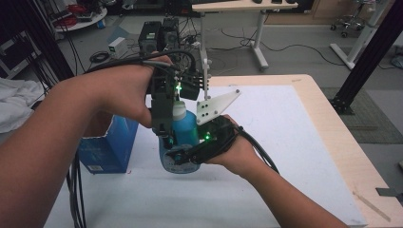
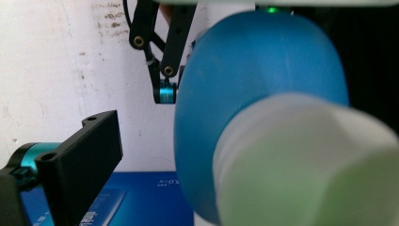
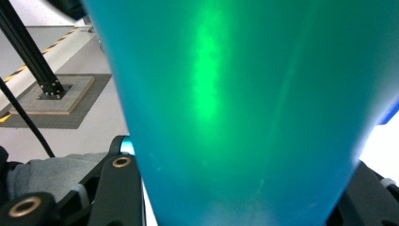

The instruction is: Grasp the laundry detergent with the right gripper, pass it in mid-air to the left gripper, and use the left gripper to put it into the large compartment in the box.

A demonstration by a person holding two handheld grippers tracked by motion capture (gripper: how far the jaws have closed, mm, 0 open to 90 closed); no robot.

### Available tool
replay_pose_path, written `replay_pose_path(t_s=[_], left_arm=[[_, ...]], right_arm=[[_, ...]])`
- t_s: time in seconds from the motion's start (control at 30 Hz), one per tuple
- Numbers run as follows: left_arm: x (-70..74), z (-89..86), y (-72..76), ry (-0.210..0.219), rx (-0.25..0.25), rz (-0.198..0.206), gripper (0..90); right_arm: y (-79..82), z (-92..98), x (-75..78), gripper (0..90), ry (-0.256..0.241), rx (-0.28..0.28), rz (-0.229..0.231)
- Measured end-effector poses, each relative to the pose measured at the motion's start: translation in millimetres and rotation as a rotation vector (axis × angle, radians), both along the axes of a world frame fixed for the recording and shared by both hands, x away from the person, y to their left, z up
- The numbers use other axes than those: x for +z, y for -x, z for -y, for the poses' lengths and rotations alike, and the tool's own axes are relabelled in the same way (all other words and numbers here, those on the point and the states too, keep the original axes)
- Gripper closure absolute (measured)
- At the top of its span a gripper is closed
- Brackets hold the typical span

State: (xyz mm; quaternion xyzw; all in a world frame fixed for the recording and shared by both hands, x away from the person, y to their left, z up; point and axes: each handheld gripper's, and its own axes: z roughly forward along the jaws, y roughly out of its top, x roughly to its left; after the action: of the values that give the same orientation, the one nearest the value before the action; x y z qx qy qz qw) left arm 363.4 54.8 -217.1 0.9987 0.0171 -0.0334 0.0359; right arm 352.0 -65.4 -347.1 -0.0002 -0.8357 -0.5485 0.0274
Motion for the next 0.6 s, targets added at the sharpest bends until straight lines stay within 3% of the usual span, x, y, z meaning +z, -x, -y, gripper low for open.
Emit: replay_pose_path(t_s=[0.43,0.6], left_arm=[[-2.8,1.3,1.6,-0.005,-0.006,0.011,1.7],[-3.0,3.0,2.9,0.003,-0.012,0.017,1.7]], right_arm=[[-3.3,-3.9,-1.2,47.1,-0.003,-0.006,0.005],[-1.8,-4.4,-0.5,47.2,-0.011,-0.003,-0.012]])
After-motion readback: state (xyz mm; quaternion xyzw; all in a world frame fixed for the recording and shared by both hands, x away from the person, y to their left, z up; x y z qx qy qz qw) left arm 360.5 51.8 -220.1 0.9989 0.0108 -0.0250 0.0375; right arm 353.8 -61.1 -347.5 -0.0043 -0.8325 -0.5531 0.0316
